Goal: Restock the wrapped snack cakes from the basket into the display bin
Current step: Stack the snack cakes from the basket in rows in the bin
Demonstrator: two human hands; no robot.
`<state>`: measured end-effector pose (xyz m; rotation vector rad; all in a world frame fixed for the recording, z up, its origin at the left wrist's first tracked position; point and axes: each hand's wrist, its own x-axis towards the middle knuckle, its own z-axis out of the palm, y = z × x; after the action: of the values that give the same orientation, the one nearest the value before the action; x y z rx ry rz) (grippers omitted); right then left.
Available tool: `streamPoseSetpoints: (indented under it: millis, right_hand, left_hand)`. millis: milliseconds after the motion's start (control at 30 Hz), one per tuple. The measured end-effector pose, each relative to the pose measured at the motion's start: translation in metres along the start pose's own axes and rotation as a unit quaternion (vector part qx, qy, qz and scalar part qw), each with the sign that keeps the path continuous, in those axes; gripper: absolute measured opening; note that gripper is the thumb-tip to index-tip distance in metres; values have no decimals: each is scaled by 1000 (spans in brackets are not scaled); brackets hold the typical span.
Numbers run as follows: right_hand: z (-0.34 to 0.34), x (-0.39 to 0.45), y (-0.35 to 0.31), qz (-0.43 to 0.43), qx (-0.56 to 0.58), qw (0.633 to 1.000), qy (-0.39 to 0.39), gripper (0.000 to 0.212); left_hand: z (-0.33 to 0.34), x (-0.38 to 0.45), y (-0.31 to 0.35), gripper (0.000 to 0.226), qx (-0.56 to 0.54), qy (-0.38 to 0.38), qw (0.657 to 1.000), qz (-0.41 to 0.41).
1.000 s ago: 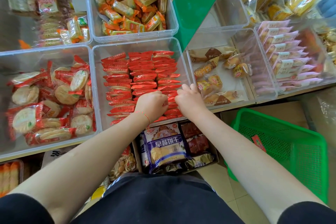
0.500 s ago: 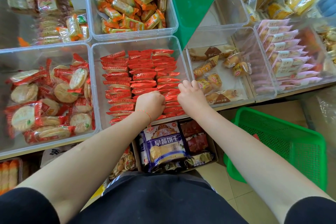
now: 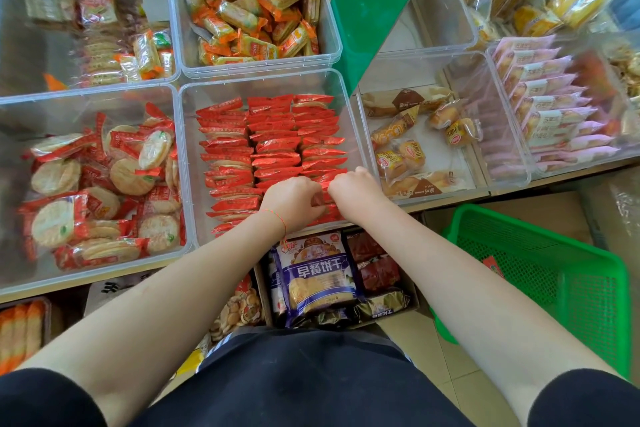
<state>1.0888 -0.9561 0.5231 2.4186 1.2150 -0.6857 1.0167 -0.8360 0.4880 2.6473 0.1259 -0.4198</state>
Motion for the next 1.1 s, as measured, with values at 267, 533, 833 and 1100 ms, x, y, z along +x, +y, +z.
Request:
streamPoseSetpoints:
  millis: [267, 533, 833, 1100]
  right_hand:
    - [10, -9, 9, -12, -5, 994, 105, 26]
    - [-13, -17, 4, 34, -71, 995, 67, 20]
    - [-12, -4, -1, 15, 87, 990, -108, 28]
    - [-15, 11, -1, -28, 33, 996, -74, 32]
  left_hand:
    - [-3, 3, 6, 24, 84, -23, 996, -3]
    - [-4, 5, -1, 23, 63, -29, 997, 37]
    - [-4, -7, -16, 6, -96, 7, 995, -41]
    - [-5, -13, -28, 11, -46, -46, 997, -33]
